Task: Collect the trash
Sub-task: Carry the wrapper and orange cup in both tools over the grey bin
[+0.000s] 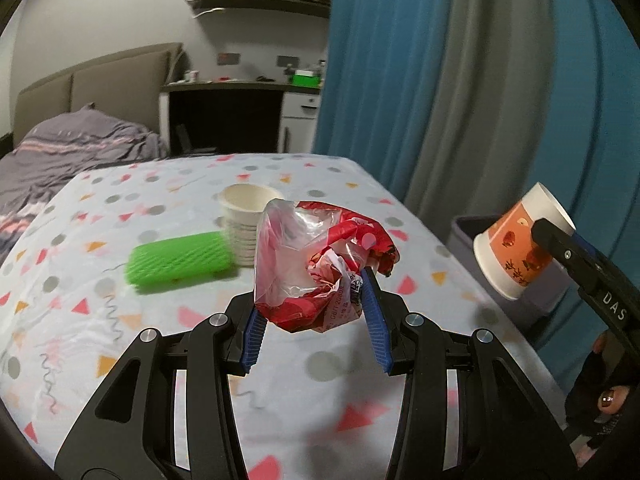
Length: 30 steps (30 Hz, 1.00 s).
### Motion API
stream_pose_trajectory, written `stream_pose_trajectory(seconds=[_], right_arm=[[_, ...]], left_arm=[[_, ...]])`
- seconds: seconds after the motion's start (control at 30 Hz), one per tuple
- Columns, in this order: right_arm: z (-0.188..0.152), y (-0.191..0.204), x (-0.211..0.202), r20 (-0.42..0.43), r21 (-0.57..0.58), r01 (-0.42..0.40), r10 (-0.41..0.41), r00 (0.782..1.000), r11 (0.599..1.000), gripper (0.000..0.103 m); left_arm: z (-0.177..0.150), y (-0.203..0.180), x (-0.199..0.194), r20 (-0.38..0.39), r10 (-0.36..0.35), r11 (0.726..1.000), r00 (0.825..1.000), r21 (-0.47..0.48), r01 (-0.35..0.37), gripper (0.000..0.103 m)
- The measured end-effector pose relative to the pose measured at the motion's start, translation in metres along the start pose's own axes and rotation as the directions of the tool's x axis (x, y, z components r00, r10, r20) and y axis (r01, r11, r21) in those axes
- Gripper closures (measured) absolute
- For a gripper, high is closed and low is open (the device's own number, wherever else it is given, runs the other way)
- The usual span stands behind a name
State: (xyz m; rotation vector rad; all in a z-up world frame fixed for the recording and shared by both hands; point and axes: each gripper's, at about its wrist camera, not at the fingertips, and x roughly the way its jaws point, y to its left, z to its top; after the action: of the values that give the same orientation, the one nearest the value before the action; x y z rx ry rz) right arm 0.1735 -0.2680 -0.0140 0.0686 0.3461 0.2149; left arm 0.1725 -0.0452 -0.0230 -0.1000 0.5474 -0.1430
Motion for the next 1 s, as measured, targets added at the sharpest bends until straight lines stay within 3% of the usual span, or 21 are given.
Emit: stream_pose_trajectory(seconds=[0.63,1.0], right_arm=[[0.006,-0.080,-0.022,0.064,0.063,0.128,-0.132,0.989,0.990,0.049],[0.009,-0.128,-0.023,0.069,0.109,0.234,-0.242,0.968,0.966,0.049]], left_arm=[[0.021,-0.103,0.037,-0.019,-0.154,0.979,0.988,0.134,0.155,0.060],[0.035,-0.167,0.080,-0.071,-0.289,0.939,0.955,0.175,0.297,0.060]])
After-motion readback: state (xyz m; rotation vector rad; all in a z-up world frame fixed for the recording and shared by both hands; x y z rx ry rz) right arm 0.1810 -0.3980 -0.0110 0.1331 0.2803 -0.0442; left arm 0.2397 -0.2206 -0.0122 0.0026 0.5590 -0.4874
